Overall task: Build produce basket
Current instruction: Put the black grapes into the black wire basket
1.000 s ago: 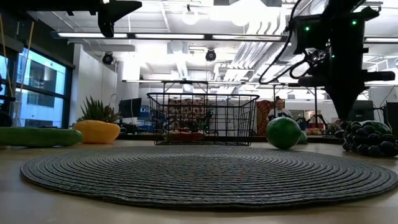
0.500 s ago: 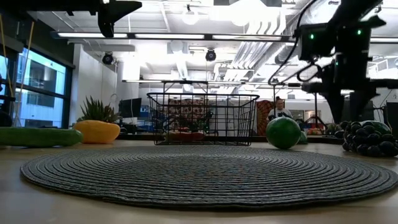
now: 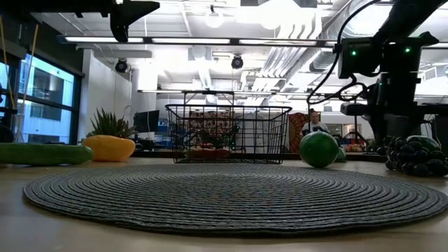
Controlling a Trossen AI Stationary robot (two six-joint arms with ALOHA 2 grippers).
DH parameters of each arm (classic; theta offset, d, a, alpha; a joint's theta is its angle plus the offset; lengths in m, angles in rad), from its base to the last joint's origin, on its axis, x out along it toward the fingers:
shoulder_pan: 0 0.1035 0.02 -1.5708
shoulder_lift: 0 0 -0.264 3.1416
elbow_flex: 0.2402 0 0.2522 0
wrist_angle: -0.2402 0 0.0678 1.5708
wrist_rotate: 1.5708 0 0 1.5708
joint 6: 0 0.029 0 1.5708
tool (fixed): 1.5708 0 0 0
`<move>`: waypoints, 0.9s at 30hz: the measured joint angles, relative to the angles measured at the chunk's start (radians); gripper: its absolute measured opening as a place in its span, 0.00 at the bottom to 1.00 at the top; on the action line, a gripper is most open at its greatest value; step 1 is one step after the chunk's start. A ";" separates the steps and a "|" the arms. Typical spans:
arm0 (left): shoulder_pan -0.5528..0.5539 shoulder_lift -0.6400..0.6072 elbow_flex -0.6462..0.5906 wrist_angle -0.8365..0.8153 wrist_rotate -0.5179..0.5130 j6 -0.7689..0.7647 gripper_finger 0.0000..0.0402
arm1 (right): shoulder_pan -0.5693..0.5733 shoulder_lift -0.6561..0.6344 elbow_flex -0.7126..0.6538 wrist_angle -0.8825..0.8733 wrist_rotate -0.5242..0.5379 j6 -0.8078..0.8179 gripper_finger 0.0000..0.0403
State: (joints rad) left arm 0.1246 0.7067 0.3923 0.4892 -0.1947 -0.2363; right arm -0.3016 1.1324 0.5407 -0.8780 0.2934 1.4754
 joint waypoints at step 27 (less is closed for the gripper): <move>0.000 0.000 0.000 -0.029 0.000 0.001 0.48 | 0.001 -0.084 0.155 -0.109 0.039 -0.163 0.00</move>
State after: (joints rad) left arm 0.1248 0.7071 0.3923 0.4604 -0.1944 -0.2356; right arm -0.3004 1.0487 0.6955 -0.9869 0.3319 1.3123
